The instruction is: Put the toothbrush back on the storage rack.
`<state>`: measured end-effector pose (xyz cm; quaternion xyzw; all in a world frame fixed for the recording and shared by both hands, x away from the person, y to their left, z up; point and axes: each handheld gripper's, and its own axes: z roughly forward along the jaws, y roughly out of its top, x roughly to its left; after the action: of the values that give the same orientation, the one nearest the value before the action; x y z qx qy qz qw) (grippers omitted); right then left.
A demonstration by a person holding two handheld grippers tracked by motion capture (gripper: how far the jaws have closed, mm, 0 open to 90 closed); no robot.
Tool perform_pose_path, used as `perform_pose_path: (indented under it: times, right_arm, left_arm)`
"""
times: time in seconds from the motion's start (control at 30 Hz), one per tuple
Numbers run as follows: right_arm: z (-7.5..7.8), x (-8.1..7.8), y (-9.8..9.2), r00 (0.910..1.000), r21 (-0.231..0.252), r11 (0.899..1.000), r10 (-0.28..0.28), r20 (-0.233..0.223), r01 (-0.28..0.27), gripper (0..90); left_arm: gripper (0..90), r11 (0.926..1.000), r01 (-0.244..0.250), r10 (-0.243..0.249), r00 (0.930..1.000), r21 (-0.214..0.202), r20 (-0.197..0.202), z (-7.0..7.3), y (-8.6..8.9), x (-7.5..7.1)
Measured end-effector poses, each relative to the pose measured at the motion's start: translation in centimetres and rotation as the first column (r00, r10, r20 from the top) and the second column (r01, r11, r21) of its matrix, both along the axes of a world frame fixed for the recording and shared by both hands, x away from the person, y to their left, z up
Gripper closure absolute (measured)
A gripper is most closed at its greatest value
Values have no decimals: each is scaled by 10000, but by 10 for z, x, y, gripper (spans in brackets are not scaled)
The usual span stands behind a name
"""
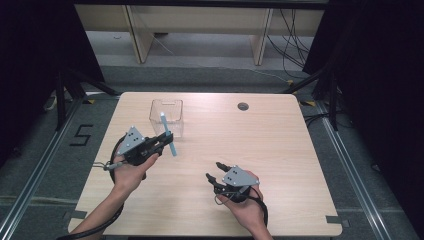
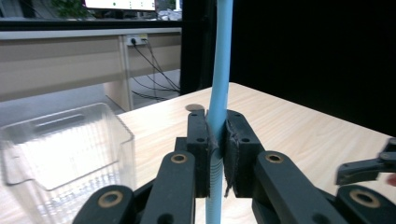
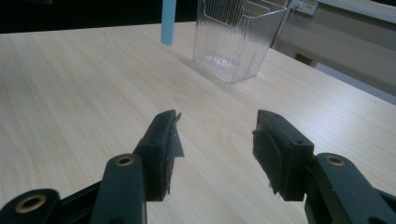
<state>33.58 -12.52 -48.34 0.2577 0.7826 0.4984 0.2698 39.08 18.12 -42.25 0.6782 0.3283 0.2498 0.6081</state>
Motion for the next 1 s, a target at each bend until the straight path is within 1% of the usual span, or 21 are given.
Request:
perform_pose_path:
  times: [0.07, 0.1, 0.13, 0.17, 0.3, 0.33, 0.37, 0.43, 0.47, 0.5, 0.57, 0.6, 0.63, 0.7, 0.8, 0.83, 0.87, 0.9, 0.93, 0.97, 1.0]
  right_arm:
    - [-1, 0, -2, 10000, -8, 10000, -33, -5, 33, 497]
    - [-1, 0, -3, 9999, 9, 10000, -37, -131, 37, 498]
    - [-2, 0, -4, 9999, 70, 9999, -84, -137, 85, 497]
    - [-3, 0, -7, 9997, -43, 9999, -135, -179, 134, 497]
    - [-5, 0, -11, 9994, 50, 9995, -319, -167, 320, 497]
    - [-6, 1, -15, 9991, 58, 9993, -374, -194, 375, 497]
    - [-7, 1, -16, 9989, 134, 9988, -460, -131, 462, 497]
    - [-8, 0, -19, 9982, 201, 9982, -562, -197, 566, 497]
    - [-9, 1, -22, 9980, 261, 9977, -624, -64, 626, 496]
    - [-10, 1, -24, 9977, 349, 9971, -670, -112, 674, 496]
    - [-10, 2, -26, 9971, 420, 9962, -762, -27, 762, 496]
    - [-11, 2, -29, 9965, 552, 9950, -839, 52, 835, 496]
    - [-12, 2, -32, 9938, 865, 9900, -1112, -34, 1111, 496]
    - [-12, 1, -34, 9933, 871, 9895, -1153, -82, 1156, 496]
    - [-13, 4, -39, 9922, 1008, 9874, -1239, 168, 1216, 492]
    - [-13, 3, -40, 9918, 1095, 9857, -1278, -78, 1279, 492]
    - [-15, 3, -41, 9918, 1348, 9826, -1253, -242, 1274, 492]
    - [-15, 3, -41, 9918, 1348, 9826, -1253, -242, 1274, 492]
    - [-14, 1, -41, 9902, 1391, 9806, -1341, -380, 1382, 491]
    - [-14, 1, -44, 9885, 1201, 9812, -1508, -118, 1511, 492]
    - [-14, 2, -45, 9887, 1195, 9818, -1497, 57, 1479, 491]
  left_arm:
    - [810, 9999, -132, 132, 9999, 11, 84, 0, 3, 2]
    - [810, 9998, -203, 203, 9997, 19, 101, 0, 4, 2]
    - [810, 9996, -256, 254, 9996, 83, 152, 1, 6, 3]
    - [811, 9995, -296, 295, 9994, 101, 171, 1, 8, 4]
    - [811, 9986, -521, 519, 9983, 105, 254, 2, 12, 6]
    - [811, 9983, -576, 574, 9979, 81, 317, 1, 14, 7]
    - [811, 9980, -623, 620, 9975, 85, 330, 1, 15, 7]
    - [811, 9978, -644, 639, 9973, 124, 375, 1, 16, 8]
    - [811, 9977, -671, 666, 9970, 130, 388, 1, 16, 8]
    - [811, 9971, -738, 730, 9965, 167, 418, 1, 18, 9]
    - [811, 9969, -779, 773, 9959, 105, 465, 1, 19, 10]
    - [811, 9965, -827, 821, 9956, 131, 443, 2, 20, 10]
    - [811, 9964, -840, 834, 9954, 98, 465, 2, 21, 11]
    - [811, 9958, -909, 906, 9947, 60, 482, 3, 22, 12]
    - [811, 9955, -941, 937, 9943, 51, 504, 3, 23, 13]
    - [811, 9955, -949, 945, 9942, 54, 517, 4, 23, 13]
    - [811, 9953, -969, 965, 9939, 35, 532, 5, 23, 13]
    - [811, 9952, -983, 981, 9937, 9, 545, 5, 24, 13]
    - [811, 9951, -989, 988, 9936, -3, 549, 5, 24, 14]
    - [811, 9950, -1001, 1000, 9935, 0, 551, 5, 24, 14]
    - [811, 9949, -1012, 1011, 9934, -14, 545, 5, 24, 15]
